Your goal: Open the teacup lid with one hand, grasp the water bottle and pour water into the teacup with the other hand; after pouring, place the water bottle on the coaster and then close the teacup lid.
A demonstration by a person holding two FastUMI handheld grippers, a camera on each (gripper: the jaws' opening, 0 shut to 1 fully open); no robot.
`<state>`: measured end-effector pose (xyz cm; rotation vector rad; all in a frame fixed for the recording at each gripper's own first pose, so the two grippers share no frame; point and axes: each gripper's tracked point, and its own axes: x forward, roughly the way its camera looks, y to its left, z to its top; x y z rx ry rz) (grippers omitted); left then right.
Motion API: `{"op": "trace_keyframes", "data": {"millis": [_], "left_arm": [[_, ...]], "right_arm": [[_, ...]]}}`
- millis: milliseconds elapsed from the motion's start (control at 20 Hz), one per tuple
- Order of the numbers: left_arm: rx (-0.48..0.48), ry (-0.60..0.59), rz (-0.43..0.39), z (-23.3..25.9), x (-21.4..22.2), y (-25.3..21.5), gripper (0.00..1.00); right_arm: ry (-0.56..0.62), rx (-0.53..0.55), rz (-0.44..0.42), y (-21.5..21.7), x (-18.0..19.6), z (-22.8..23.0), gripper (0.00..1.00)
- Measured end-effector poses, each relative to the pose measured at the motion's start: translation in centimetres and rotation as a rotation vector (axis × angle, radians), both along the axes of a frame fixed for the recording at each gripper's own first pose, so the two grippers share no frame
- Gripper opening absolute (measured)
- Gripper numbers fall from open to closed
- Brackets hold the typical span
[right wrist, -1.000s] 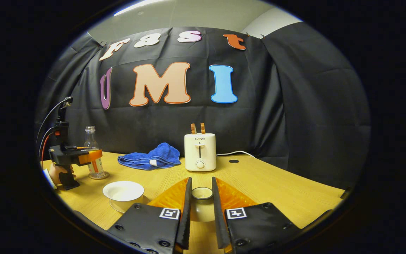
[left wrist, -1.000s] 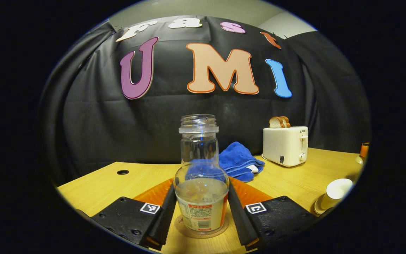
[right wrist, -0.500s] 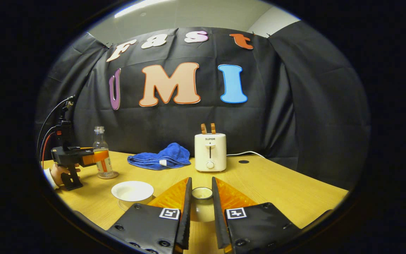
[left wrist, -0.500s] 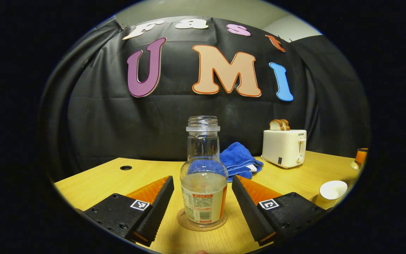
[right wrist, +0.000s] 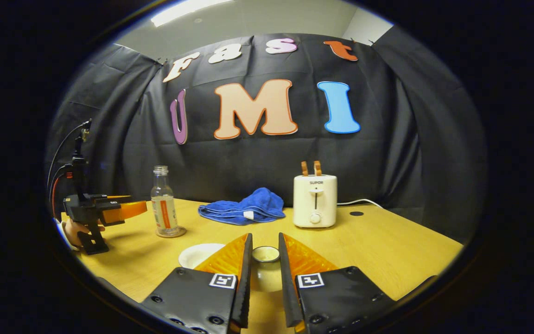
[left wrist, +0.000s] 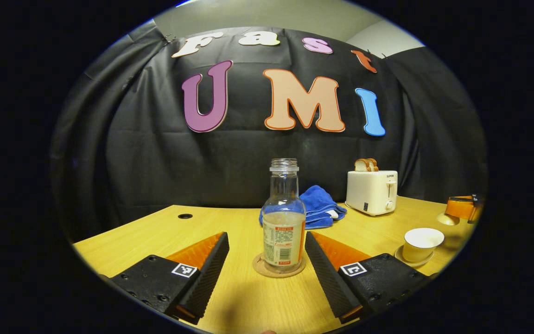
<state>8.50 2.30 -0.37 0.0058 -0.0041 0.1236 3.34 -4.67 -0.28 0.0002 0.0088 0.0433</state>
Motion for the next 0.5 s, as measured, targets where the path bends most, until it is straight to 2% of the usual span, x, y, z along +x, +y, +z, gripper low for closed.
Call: {"op": "trace_keyframes", "data": {"millis": [250,300,350,500], "left_arm": [[0.002,0.002,0.021,0.0,-1.8,0.7,0.96],[0.001,-0.002,0.03,0.1,-1.9,1.1,0.99],[0.002,0.001,0.033,0.1,-1.9,1.1,0.96],[0.001,0.001,0.043,-0.1,-2.1,1.2,0.96]], "right_arm": [[0.008,0.004,0.103,4.0,1.3,-0.3,0.33],[0.009,0.005,0.11,4.5,1.4,-0.3,0.33],[0.007,0.005,0.113,4.8,1.4,-0.3,0.33],[0.027,0.004,0.139,6.0,1.8,-0.7,0.34]]}}
